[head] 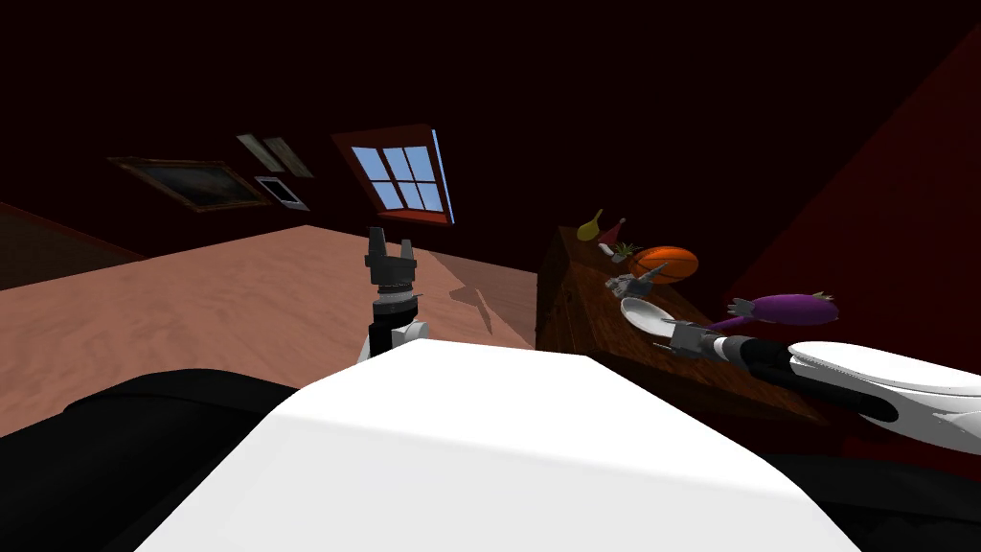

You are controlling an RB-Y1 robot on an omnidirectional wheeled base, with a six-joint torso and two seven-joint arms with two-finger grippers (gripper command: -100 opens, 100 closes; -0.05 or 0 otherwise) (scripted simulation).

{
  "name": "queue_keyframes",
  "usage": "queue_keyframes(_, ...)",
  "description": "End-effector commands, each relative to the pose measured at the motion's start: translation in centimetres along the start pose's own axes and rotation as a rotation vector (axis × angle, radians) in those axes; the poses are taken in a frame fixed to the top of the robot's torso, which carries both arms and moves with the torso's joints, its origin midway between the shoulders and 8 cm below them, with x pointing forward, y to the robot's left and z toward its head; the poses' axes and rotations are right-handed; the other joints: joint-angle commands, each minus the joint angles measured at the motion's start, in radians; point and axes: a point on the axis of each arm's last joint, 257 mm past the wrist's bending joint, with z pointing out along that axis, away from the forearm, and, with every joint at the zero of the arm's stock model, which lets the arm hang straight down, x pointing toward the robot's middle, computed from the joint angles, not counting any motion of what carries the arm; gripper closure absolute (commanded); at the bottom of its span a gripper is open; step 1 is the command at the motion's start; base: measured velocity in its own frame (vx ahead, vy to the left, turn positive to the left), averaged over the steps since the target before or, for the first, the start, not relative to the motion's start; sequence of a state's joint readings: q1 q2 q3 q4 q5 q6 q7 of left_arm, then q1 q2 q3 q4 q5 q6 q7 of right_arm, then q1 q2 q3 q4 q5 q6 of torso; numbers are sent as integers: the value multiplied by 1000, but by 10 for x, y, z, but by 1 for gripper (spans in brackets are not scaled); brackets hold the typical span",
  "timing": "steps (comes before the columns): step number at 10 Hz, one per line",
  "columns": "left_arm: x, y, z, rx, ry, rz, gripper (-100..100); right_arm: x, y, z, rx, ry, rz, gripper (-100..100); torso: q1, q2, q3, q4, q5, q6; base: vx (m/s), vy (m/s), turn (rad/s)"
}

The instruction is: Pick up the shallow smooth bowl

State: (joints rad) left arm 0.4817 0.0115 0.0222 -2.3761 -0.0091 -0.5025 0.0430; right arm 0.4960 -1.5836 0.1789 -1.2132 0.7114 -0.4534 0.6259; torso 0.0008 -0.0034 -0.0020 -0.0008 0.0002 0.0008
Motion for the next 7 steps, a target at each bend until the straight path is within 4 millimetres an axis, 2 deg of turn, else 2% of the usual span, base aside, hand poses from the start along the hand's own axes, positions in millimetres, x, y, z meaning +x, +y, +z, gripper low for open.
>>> queue_keyframes(1,0,0,0,0,0,0,0,9,4,-5,-16,23,-25,-100,0,0,0,0,0,0,82,11,34)
queue_keyframes(2,0,0,0,0,0,0,0,22,15,-8,-49,53,-51,-100,0,0,0,0,0,0,97,0,34)
queue_keyframes(3,0,0,0,0,0,0,0,16,11,-6,-33,37,-36,-100,-1,0,0,0,0,0,48,-2,6)
queue_keyframes(4,0,0,0,0,0,0,0,17,12,-7,-35,40,-39,0,-1,2,1,0,0,0,8,0,1)
queue_keyframes(5,0,0,0,0,0,0,0,23,24,-2,-34,47,-29,-100,-1,4,2,1,0,0,38,-22,97)
queue_keyframes(6,0,0,0,0,0,0,0,25,30,1,-34,51,-24,-100,-3,4,2,1,-1,0,59,-40,101)
queue_keyframes(7,0,0,0,0,0,0,0,22,25,-2,-36,47,-27,-100,-4,3,2,1,-1,0,26,-20,18)
